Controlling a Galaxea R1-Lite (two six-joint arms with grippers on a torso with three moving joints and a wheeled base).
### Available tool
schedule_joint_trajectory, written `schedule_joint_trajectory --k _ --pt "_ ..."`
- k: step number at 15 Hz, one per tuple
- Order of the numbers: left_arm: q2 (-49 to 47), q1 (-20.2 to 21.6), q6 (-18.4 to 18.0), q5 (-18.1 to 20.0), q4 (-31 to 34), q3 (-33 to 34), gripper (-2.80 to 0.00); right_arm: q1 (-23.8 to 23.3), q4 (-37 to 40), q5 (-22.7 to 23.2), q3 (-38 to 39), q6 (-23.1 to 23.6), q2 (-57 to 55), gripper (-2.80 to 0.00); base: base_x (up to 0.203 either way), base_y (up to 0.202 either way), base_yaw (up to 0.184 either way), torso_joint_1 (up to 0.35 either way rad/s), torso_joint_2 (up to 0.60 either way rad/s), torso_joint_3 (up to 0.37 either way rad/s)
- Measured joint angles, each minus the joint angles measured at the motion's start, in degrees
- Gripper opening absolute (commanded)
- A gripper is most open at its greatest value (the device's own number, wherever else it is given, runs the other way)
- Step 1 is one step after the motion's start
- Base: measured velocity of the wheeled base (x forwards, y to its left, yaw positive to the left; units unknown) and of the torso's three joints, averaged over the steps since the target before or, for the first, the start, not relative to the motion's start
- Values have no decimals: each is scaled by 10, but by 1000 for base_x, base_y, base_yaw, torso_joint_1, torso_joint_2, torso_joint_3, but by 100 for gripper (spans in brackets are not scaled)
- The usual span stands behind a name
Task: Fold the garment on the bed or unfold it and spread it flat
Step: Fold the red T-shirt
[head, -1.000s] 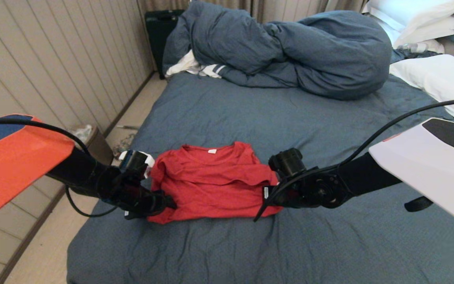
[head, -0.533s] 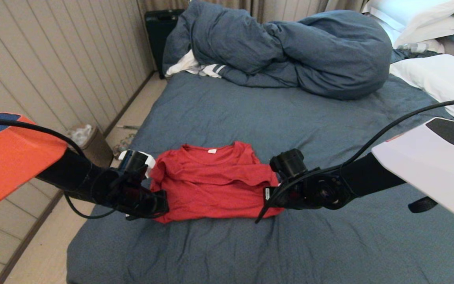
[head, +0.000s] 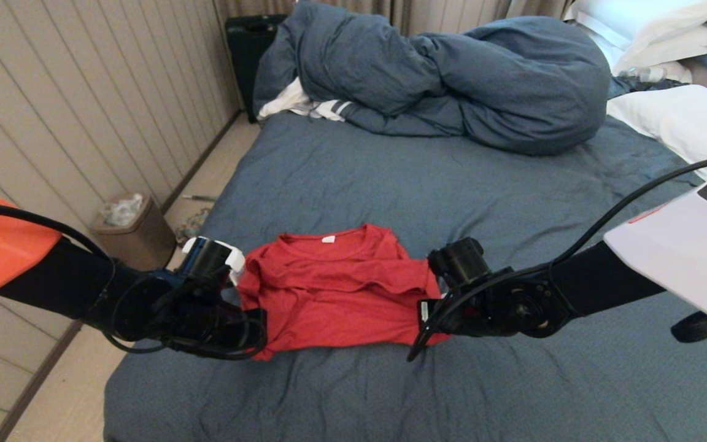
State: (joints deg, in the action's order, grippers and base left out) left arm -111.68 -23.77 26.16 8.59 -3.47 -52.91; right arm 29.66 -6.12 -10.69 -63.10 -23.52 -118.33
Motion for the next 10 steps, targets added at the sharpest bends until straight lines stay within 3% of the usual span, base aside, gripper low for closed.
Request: schedule_joint_trajectory --k 7,10 --pt "19 -14 -11 -2 3 50 -280 1 -17 5 84 -1 39 -280 0 0 0 0 0 0" --pt "54 -14 -35 3 5 73 -280 3 -23 6 117 2 65 -280 0 0 0 0 0 0"
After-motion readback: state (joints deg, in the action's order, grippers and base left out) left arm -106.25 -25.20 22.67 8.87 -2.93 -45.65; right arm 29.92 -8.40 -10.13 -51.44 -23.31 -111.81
